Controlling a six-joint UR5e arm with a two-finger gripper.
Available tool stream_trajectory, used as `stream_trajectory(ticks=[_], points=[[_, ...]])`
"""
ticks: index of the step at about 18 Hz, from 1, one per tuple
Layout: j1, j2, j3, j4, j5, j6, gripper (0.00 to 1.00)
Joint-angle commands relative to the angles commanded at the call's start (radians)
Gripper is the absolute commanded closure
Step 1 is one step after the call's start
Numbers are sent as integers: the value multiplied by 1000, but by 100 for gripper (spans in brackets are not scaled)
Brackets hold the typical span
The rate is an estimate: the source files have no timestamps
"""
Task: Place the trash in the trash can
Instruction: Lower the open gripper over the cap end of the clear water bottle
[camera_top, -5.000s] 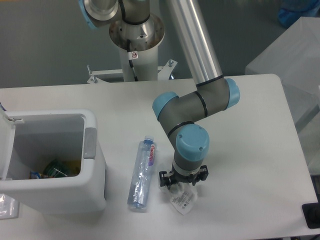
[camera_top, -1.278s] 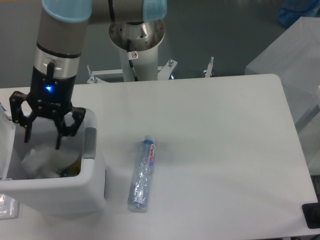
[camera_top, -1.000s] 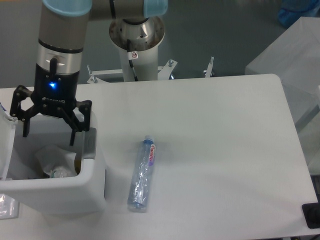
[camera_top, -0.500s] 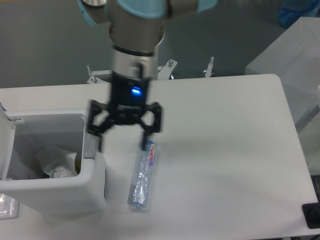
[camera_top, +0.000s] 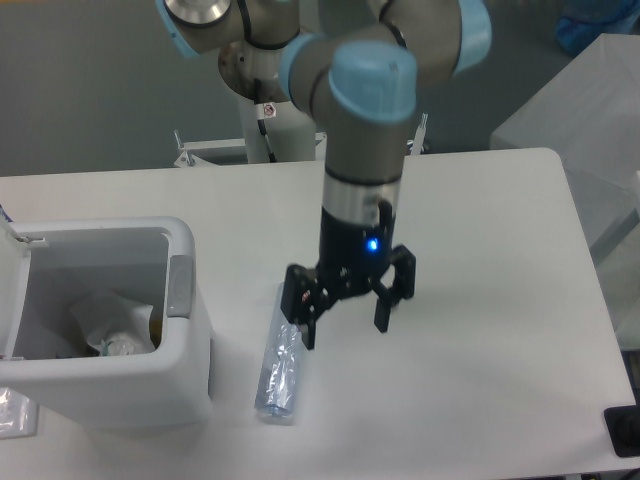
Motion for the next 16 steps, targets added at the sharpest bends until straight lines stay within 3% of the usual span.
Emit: stream_trajectory(ticks=[8, 16], points=[[-20, -37, -98, 17, 2, 126, 0], [-67, -117, -78, 41, 11, 117, 0]])
